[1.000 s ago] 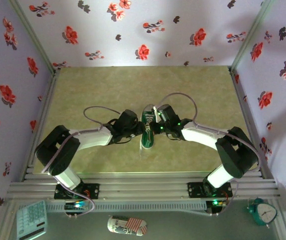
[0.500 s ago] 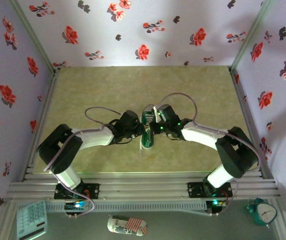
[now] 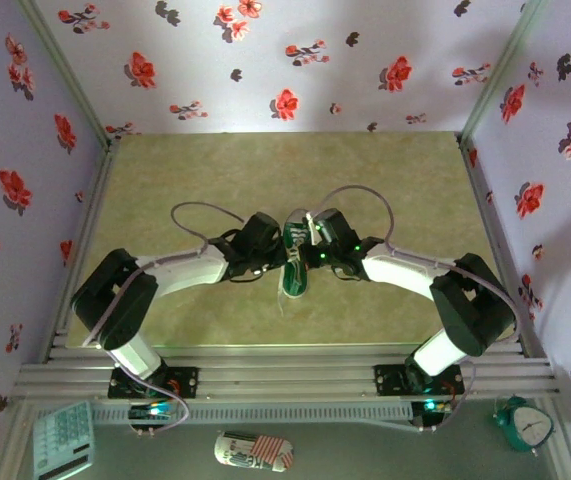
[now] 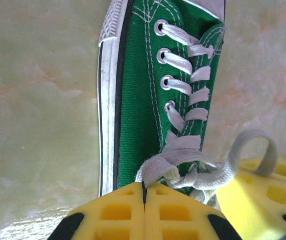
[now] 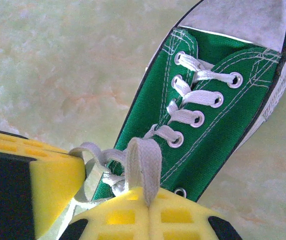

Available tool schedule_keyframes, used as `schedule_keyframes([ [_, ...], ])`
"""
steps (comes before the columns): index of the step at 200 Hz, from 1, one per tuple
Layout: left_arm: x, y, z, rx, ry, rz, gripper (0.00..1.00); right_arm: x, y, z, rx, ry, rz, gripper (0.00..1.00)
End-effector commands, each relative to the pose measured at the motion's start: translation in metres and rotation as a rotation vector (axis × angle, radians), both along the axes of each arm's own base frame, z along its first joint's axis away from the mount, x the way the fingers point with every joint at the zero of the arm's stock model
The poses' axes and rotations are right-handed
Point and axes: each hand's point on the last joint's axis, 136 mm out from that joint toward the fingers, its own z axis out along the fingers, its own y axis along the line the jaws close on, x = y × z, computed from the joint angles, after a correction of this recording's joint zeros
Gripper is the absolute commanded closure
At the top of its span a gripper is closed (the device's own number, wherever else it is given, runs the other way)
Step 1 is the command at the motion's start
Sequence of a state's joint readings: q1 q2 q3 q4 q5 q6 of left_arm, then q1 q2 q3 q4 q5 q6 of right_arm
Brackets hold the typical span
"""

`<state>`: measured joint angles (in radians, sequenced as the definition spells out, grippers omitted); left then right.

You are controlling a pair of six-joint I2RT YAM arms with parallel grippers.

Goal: Tie the shoes

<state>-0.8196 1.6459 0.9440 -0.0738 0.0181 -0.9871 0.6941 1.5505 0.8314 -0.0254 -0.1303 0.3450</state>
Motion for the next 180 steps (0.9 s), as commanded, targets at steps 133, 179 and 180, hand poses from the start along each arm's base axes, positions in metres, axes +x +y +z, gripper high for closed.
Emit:
schedule_keyframes([
  [133, -0.009, 0.003, 0.001, 0.092, 0.016, -0.099, 0.84, 0.005, -0.002, -0.002, -0.023, -0.001, -0.016, 1.0],
  [179, -0.01, 0.004, -0.001, 0.096, 0.02, -0.098, 0.87, 0.004, -0.001, -0.003, -0.02, 0.001, -0.017, 1.0],
  [180, -0.009, 0.004, -0.001, 0.096, 0.019, -0.098, 0.87, 0.004, -0.001, -0.002, -0.02, 0.0, -0.017, 1.0],
])
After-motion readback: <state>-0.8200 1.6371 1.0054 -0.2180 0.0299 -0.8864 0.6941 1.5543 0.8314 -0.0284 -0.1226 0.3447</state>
